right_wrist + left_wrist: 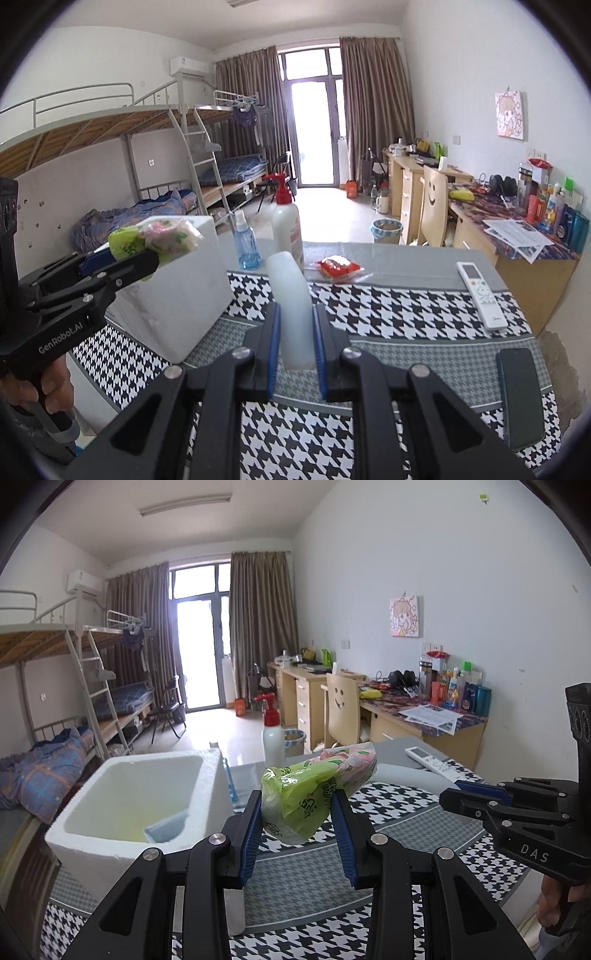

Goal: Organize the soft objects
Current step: 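Lift the green packet toward the foam box with the left tool while the right tool carries the tube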

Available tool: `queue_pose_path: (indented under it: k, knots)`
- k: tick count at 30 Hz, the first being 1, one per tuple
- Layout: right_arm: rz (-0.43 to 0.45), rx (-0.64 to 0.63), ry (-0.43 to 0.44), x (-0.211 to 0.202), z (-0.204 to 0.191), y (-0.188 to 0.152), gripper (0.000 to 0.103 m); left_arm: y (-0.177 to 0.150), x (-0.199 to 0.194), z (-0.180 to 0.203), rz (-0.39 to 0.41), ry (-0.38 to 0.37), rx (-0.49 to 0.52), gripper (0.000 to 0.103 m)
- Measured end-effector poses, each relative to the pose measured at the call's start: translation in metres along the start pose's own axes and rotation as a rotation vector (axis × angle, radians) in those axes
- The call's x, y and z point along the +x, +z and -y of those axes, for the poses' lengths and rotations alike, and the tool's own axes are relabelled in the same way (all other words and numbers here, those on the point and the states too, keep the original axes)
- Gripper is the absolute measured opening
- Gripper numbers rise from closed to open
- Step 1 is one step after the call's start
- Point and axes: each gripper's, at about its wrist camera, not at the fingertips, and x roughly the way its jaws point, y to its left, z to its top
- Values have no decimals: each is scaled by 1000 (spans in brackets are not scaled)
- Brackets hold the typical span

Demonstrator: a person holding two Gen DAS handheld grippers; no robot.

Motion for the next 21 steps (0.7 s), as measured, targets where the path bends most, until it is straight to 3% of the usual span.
queue_pose_path:
  k: [21]
  knots:
    - [86,-41,63,-4,-27,32,20,22,-24,-36,86,108,-36,38]
